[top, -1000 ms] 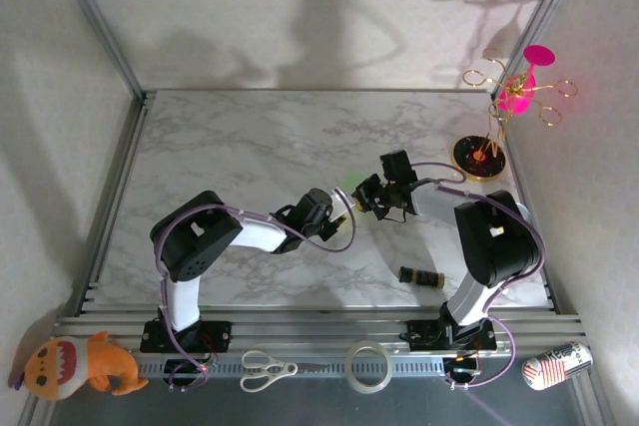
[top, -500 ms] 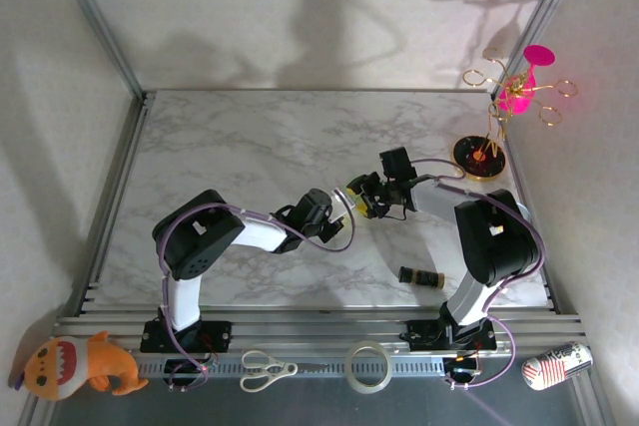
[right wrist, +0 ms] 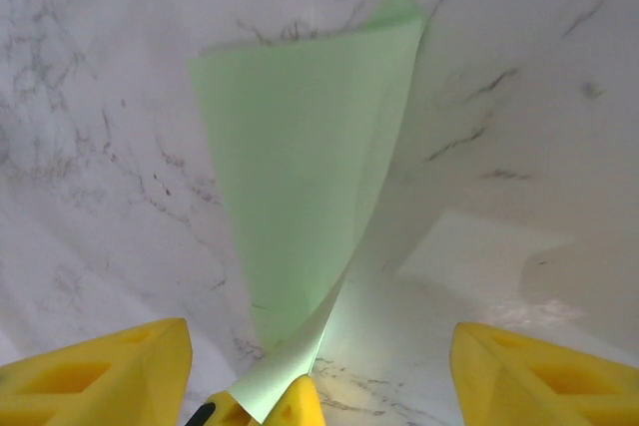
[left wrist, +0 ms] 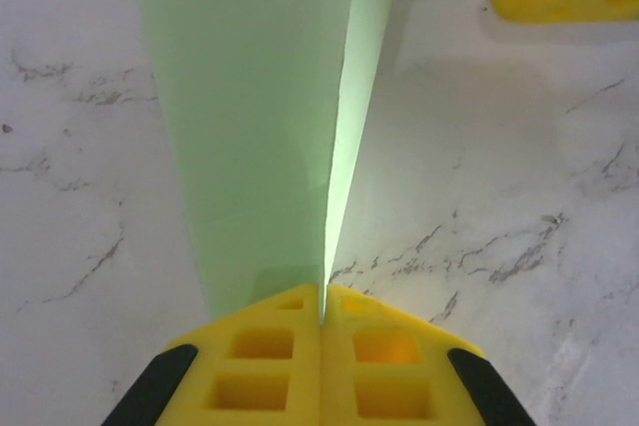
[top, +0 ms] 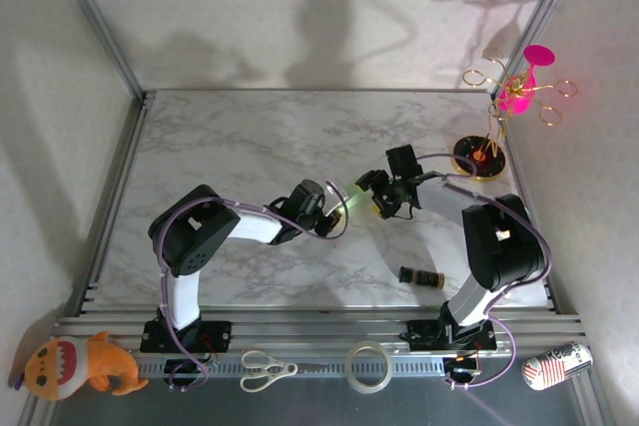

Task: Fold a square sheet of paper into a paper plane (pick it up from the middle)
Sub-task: Fold the wing for the fifth time at the center of the table.

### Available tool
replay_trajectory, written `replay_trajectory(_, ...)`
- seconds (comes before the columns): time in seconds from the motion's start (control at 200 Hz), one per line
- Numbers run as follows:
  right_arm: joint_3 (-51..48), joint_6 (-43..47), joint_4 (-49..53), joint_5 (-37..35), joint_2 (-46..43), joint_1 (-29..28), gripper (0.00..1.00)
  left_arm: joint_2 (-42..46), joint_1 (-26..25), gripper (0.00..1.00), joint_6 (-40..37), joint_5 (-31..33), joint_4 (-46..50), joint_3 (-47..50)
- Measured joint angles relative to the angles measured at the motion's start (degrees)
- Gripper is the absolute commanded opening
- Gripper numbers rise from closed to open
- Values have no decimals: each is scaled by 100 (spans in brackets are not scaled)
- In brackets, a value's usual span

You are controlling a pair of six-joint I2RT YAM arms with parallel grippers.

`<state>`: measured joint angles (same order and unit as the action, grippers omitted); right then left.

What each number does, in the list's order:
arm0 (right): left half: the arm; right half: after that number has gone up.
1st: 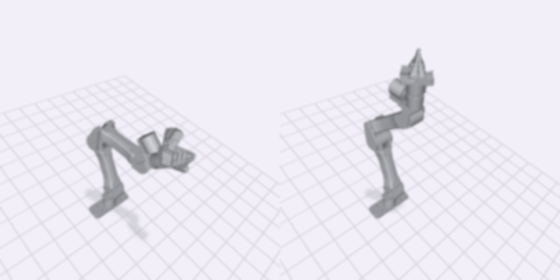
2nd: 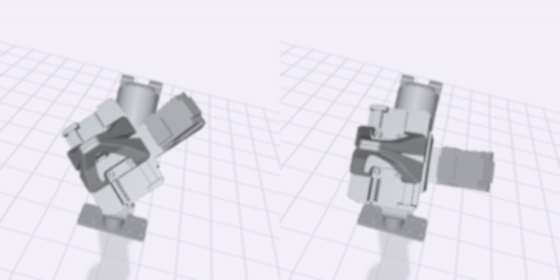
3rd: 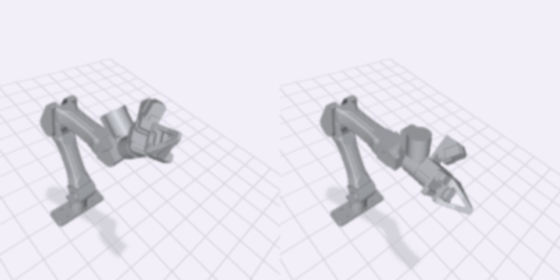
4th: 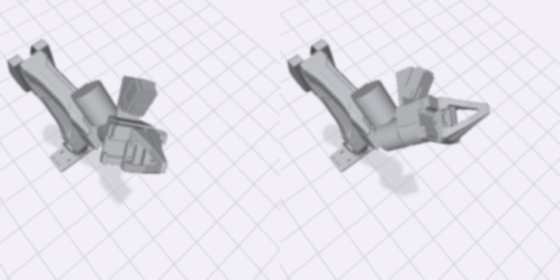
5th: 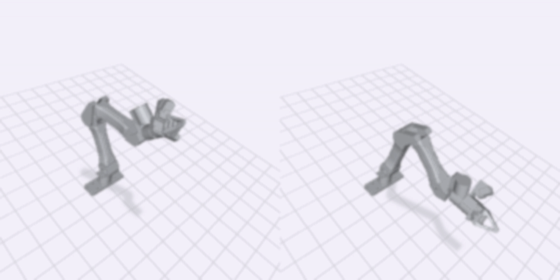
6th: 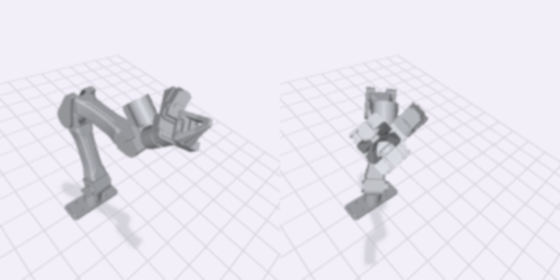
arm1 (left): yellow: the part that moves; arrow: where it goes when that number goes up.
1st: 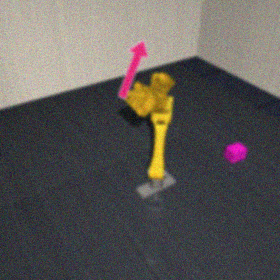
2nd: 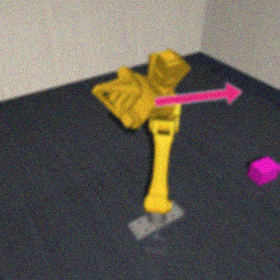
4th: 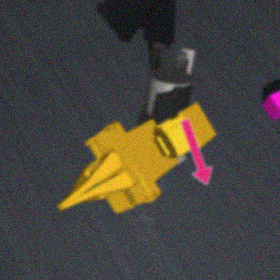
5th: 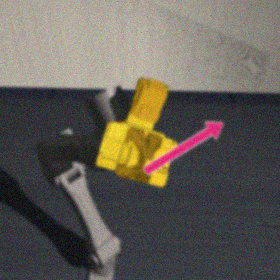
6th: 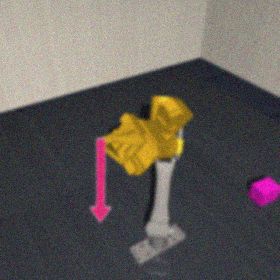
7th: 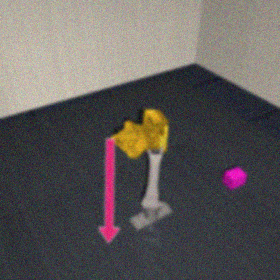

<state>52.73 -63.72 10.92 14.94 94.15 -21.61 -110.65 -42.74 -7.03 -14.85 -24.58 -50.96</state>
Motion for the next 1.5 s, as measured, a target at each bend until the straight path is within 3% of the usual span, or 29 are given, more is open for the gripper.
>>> replay_trajectory(0.381,-490,1119,-363,-472,-693,37,70,-20,461,1,970,-863,72,-13)
replay_trajectory(0.761,-1145,2085,-1329,114,-756,46,63,-289,610,0,1672,-1517,756,-597)
replay_trajectory(1.207,-903,2612,-1513,588,26,-48,48,-507,778,0,2859,-2098,916,-863)
replay_trajectory(1.497,-870,2649,-2190,1209,138,-79,28,-605,885,0,3569,-2387,739,-863)
